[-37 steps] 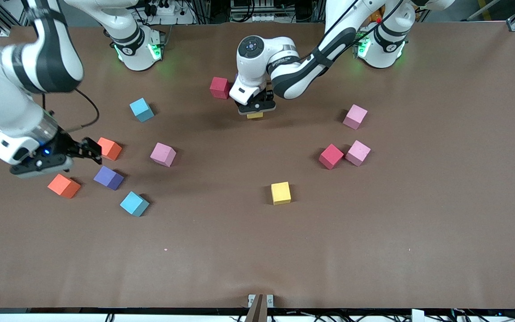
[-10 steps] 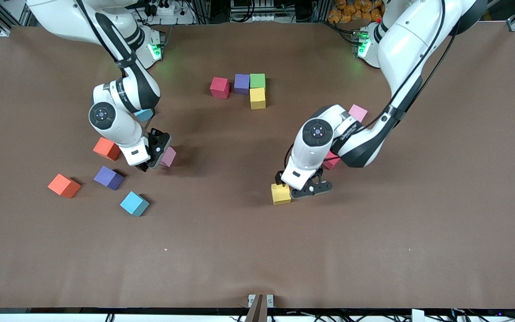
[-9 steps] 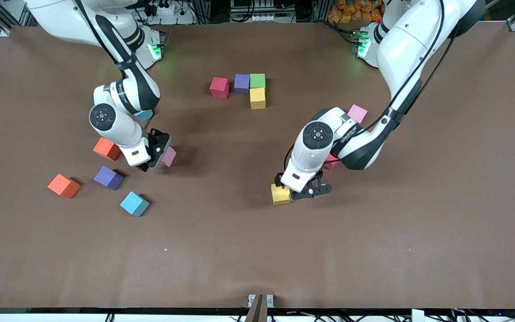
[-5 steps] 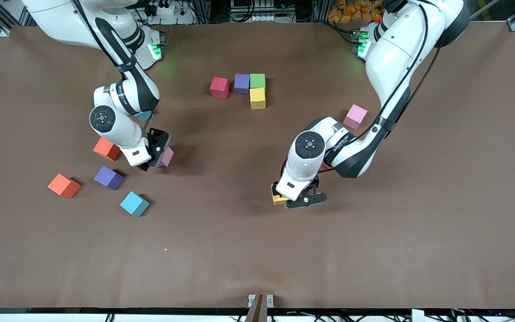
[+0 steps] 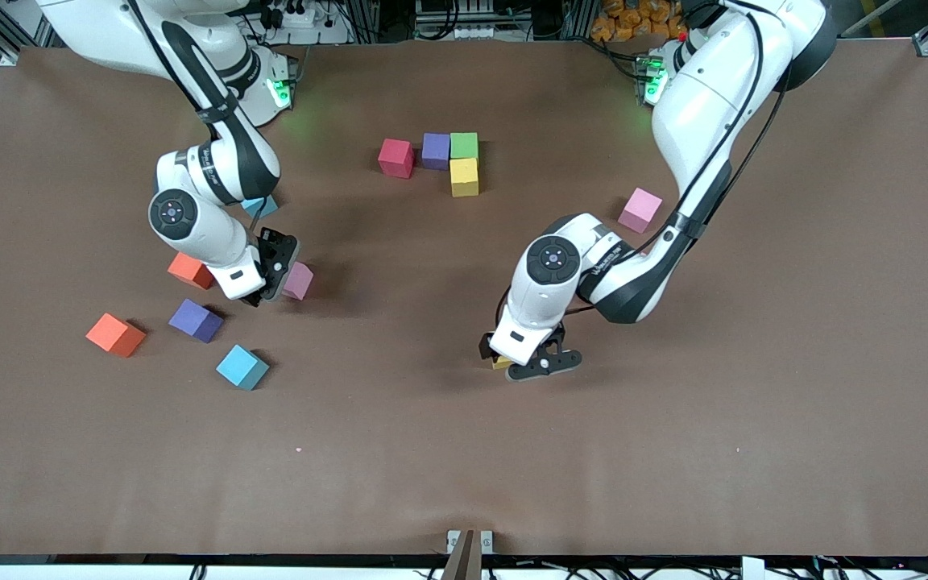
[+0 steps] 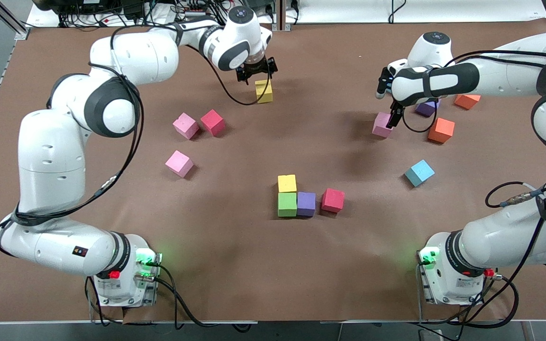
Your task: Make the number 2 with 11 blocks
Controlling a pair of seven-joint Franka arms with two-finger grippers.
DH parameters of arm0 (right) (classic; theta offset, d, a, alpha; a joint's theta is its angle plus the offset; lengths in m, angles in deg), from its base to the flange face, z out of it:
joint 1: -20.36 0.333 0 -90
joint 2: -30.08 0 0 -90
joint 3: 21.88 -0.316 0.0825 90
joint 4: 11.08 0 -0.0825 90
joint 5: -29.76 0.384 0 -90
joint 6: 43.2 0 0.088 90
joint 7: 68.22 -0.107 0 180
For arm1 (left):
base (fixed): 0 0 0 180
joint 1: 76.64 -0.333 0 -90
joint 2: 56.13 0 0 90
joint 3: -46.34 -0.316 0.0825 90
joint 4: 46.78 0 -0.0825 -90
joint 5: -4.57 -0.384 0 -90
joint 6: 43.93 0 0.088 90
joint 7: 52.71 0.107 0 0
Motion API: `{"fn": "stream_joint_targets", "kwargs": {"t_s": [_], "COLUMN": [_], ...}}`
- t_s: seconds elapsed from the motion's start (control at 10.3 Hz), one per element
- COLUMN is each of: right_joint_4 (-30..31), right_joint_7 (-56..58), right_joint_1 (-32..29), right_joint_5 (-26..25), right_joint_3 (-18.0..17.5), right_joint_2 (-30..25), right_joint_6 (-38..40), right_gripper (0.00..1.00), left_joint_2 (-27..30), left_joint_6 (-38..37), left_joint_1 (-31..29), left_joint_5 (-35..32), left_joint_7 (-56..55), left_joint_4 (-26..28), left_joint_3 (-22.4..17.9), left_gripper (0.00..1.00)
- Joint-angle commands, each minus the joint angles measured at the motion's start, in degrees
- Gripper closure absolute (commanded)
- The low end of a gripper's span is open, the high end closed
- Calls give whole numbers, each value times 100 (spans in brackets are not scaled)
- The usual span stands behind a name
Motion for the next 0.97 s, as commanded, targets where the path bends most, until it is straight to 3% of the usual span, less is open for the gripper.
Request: {"fn": "stream_joint_targets", "kwargs": {"t_s": [0.0,0.1,0.68,0.78,0.87], "right_joint_4": [82,204,434,451,486], "right_joint_7": [161,179,345,337,328], "right_joint_1": [-125,-125,-90,-81,-81], "right_joint_5": [206,389,391,391,409], "right_joint_3": [-147,-217,-226,-226,-226], "right_joint_2": [-96,-78,343,327,326], "right_joint_6": [30,-92,-1120,-1113,-1113], "right_gripper": [0,0,0,6,27], "left_joint_2": [-221,-247,-396,-405,-405], "left_joint_6": [121,121,288,288,288], "left_joint_1": [211,229,238,281,308], "left_joint_5": [-6,-15,-15,-15,-15], "left_joint_7": [-92,-83,-83,-118,-188], "left_joint_4": [-159,-159,-167,-159,-159], "left_joint_3": [-196,-197,-214,-249,-311], "left_gripper": [0,0,0,9,62]}}
